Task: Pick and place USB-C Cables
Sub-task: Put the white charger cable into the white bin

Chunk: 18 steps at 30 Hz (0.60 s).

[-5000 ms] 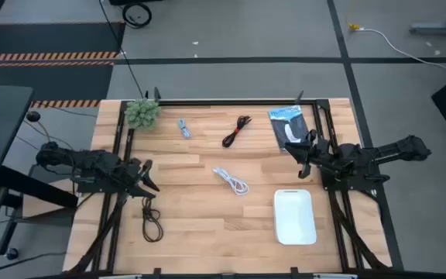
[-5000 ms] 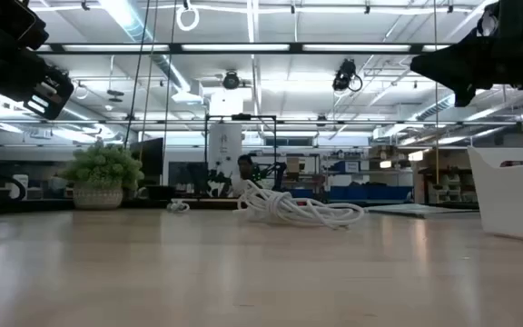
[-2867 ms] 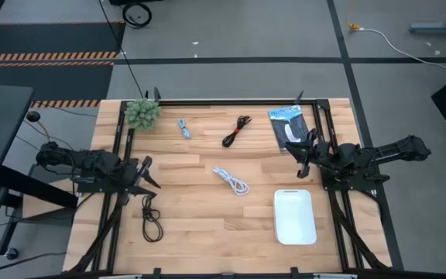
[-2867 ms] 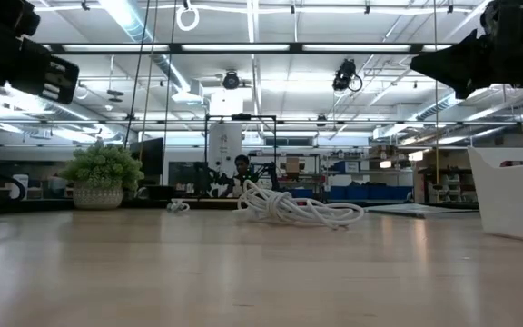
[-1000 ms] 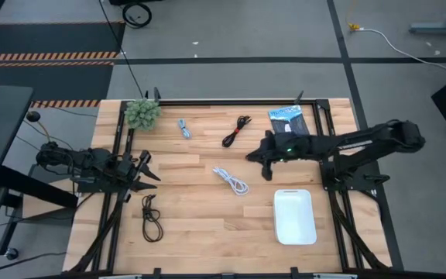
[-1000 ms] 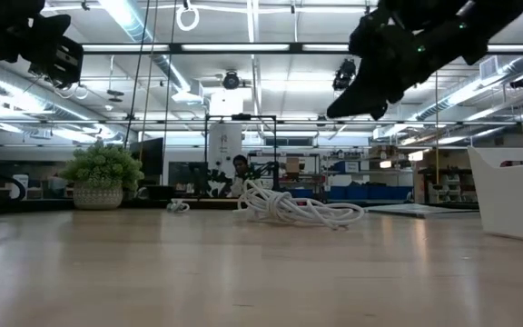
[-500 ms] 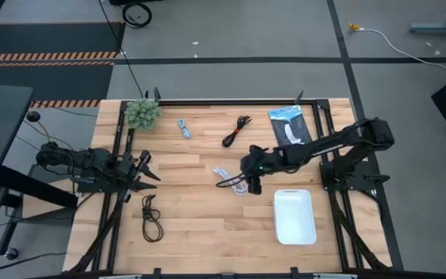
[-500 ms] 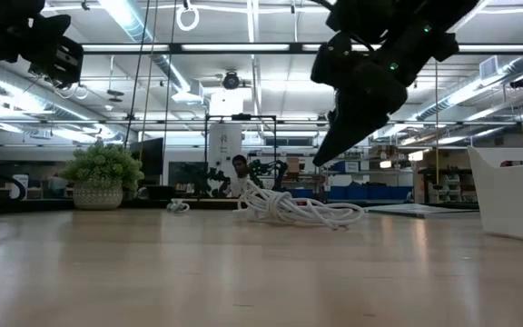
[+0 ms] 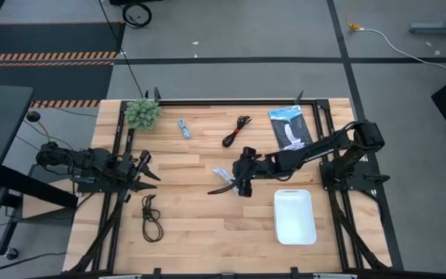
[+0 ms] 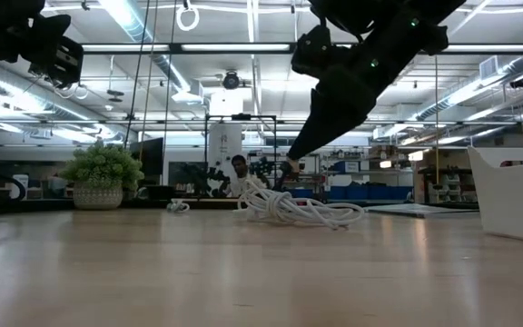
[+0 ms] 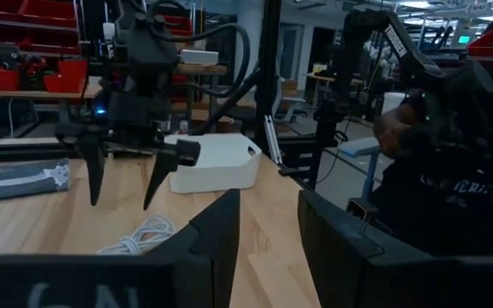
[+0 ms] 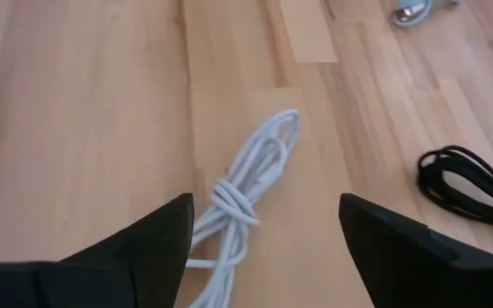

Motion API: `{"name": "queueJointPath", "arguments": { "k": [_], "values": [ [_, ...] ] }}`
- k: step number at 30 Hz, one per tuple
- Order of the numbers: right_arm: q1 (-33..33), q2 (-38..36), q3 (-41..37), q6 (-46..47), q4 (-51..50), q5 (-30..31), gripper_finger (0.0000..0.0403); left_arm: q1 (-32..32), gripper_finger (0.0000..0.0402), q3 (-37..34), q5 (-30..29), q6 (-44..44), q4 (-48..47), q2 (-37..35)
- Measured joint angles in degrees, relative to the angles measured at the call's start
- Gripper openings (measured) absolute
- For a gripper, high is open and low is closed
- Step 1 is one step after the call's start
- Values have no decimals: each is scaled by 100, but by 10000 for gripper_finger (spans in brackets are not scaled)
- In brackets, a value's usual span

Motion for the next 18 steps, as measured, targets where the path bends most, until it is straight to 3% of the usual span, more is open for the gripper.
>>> {"name": "queueJointPath", "arguments": {
  "k": [18],
  "values": [
    [-17,874,-4,-110,1086,-133,300,0,128,0,-2,0,-43,0]
  ]
}}
